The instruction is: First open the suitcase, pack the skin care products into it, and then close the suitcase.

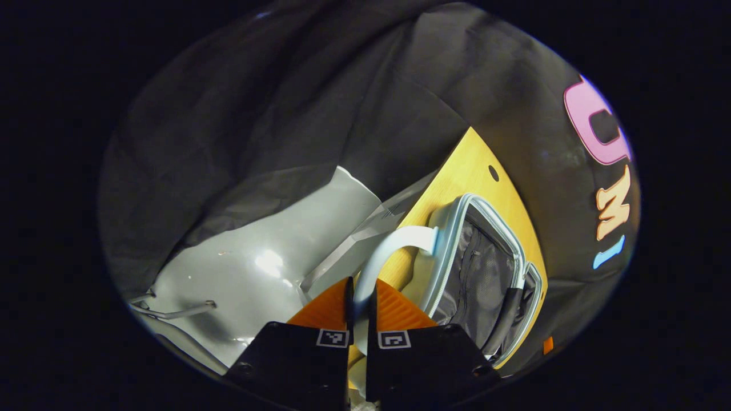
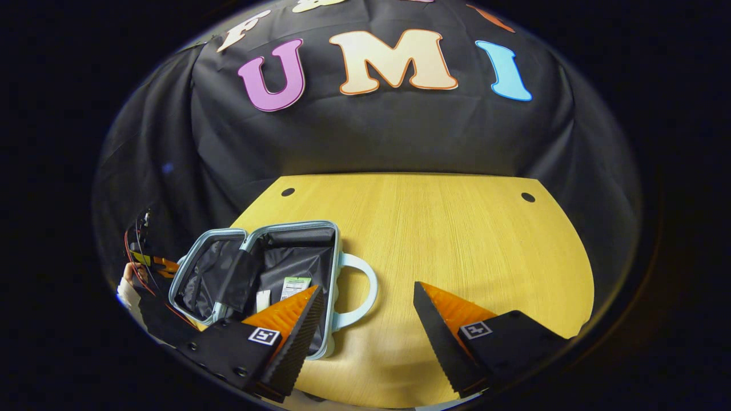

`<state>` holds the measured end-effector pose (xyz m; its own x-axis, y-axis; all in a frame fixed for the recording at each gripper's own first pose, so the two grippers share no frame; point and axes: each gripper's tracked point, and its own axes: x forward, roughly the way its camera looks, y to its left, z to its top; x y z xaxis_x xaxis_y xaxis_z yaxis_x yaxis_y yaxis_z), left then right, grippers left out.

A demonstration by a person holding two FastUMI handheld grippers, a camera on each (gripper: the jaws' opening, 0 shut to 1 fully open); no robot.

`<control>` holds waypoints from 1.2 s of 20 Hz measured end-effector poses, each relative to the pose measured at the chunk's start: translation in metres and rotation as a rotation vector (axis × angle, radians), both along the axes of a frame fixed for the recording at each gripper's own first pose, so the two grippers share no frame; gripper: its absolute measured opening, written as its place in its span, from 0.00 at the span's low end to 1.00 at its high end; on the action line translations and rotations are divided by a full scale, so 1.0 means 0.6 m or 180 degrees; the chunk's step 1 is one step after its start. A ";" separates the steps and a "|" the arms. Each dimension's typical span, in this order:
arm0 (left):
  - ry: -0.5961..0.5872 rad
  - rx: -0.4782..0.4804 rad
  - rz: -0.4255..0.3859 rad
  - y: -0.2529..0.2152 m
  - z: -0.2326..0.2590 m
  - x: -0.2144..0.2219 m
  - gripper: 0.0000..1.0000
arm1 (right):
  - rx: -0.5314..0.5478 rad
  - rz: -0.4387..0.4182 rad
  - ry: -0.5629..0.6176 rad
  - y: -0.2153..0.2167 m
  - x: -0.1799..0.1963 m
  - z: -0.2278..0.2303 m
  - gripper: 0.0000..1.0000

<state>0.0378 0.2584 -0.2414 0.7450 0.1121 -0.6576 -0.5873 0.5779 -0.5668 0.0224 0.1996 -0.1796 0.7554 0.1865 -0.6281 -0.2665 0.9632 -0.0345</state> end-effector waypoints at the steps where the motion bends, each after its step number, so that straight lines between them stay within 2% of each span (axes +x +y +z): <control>1: 0.0073 0.0039 0.0002 -0.006 0.006 -0.002 0.04 | 0.0023 0.0007 -0.0006 0.002 0.002 0.001 0.98; 5: 0.0363 0.0331 -0.0018 -0.025 0.041 -0.016 0.04 | 0.0040 0.0058 -0.0067 -0.002 0.009 0.007 0.98; 8: 0.0465 0.0568 -0.0053 -0.049 0.099 -0.030 0.04 | 0.0052 0.0077 -0.0090 -0.009 0.012 0.012 0.98; 11: 0.0415 0.0742 -0.0081 -0.083 0.175 -0.041 0.04 | 0.0077 0.0108 -0.0108 -0.019 0.012 0.014 0.98; 15: 0.0164 0.0915 -0.0090 -0.137 0.274 -0.037 0.04 | 0.0139 0.0160 -0.0108 -0.049 0.002 0.019 0.98; 24: 0.0021 0.1534 -0.0205 -0.296 0.416 0.003 0.04 | 0.0297 0.0169 -0.0123 -0.151 -0.010 0.034 0.98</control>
<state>0.0396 0.0807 0.0081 0.7563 0.3590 -0.5469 -0.5445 0.8089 -0.2220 0.0166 0.1091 -0.1594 0.7663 0.2831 -0.5768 -0.3173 0.9473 0.0435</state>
